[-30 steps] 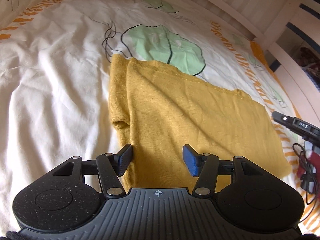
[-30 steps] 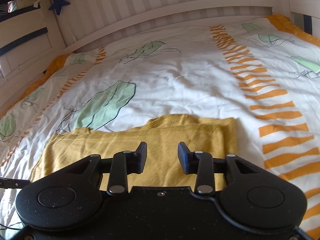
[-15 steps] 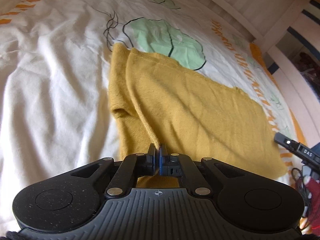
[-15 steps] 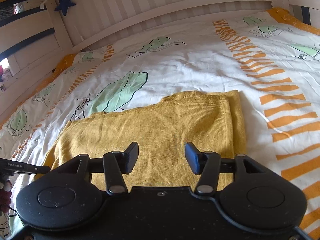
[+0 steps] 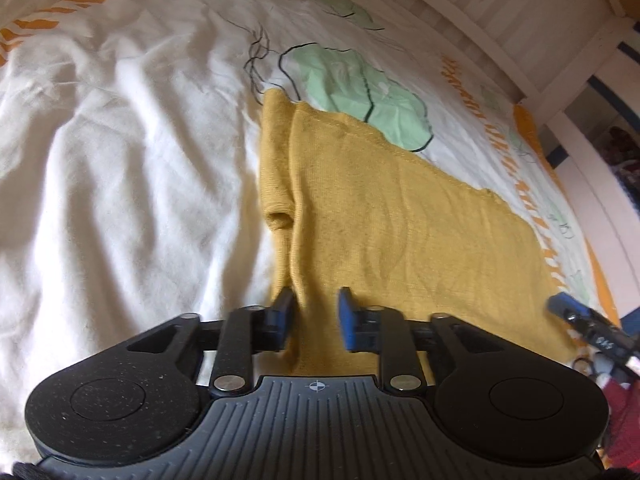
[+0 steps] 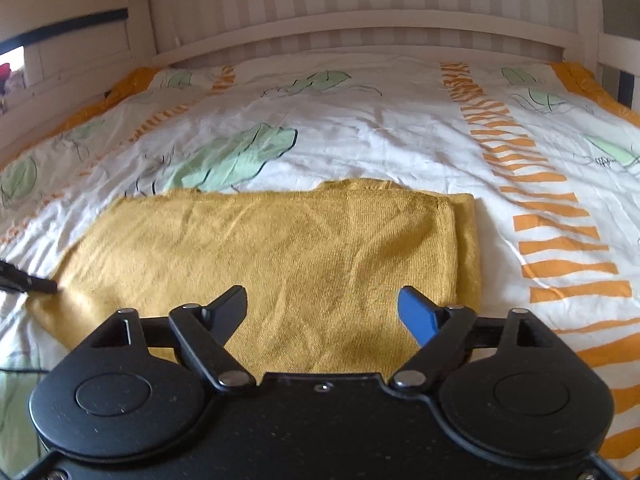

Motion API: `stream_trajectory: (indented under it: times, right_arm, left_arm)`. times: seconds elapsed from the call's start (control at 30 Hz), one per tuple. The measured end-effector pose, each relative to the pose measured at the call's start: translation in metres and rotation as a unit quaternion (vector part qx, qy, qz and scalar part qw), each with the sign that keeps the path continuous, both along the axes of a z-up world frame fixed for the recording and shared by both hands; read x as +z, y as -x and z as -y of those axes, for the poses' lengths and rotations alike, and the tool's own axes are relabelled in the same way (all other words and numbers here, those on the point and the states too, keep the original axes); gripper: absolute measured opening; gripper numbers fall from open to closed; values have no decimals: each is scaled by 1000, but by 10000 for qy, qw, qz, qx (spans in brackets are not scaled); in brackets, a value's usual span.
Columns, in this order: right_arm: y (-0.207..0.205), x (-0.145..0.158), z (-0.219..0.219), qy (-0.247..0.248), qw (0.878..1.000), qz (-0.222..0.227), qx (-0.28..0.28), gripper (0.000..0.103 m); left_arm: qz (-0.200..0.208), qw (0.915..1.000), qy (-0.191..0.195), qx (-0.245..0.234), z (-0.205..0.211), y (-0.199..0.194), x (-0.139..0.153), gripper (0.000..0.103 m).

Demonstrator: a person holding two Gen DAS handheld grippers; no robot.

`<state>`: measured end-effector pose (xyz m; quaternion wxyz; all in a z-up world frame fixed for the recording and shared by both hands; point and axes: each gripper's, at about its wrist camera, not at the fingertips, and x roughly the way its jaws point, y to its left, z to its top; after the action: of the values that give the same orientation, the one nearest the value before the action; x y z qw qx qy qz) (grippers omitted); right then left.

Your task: Fold small clothes

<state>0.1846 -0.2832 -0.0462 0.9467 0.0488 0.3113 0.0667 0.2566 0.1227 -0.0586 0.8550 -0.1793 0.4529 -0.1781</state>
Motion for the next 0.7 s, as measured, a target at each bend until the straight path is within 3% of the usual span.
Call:
stream_trajectory:
  times: [0.13,0.23,0.37,0.5,0.6,0.7]
  right_arm:
    - [-3,-19,0,445,9981,-391,-145,86]
    - [1,-24,5,392,9986,-316,-152,87]
    - [3,-19,2,473,9984,-250,-178,89]
    - [5,-10,6,346,9990,3,-283,89]
    - [6,0,8,204,9990,123,-375,89]
    - [11,9,-6,179,9996,179,-122,89]
  left_arm:
    - [110,9998,-105,-84,9,2,1,42]
    - [165,9995,-196,-165,17,4,3,53]
    - [303,9982,-449,-242,28,6,11,56]
    - [749,9936,-735,-417,40,14,25,57]
    - [1052,9875,-943,-700,56,21,32,58]
    - [1243,9790,-1231,-1042,72,28,33,58]
